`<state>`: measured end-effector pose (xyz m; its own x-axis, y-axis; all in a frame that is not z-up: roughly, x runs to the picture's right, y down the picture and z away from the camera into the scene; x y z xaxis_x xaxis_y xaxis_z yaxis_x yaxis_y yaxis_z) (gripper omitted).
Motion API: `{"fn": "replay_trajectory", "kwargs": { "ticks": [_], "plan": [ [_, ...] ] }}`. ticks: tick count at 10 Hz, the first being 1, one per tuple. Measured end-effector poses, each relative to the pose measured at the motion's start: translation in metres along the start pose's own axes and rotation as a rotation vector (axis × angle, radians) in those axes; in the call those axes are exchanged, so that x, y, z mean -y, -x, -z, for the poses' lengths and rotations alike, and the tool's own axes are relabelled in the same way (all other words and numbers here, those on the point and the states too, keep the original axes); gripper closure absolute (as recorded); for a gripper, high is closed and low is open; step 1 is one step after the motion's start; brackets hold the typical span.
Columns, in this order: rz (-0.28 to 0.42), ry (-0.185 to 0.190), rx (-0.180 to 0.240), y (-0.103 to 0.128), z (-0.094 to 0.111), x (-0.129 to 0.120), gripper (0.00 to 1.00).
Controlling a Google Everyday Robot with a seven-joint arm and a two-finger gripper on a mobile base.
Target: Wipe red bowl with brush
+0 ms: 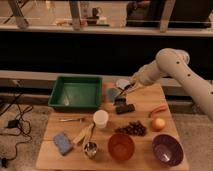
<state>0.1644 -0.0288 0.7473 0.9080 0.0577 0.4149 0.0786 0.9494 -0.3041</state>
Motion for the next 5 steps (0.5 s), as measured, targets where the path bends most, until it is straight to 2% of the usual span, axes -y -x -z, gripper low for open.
{"fn": "replay_trajectory", "kwargs": {
  "ticks": [5],
  "plan": [
    [-0.006, -0.001, -0.001, -0.0015, -0.0001, 0.0001, 0.9]
  ]
}}
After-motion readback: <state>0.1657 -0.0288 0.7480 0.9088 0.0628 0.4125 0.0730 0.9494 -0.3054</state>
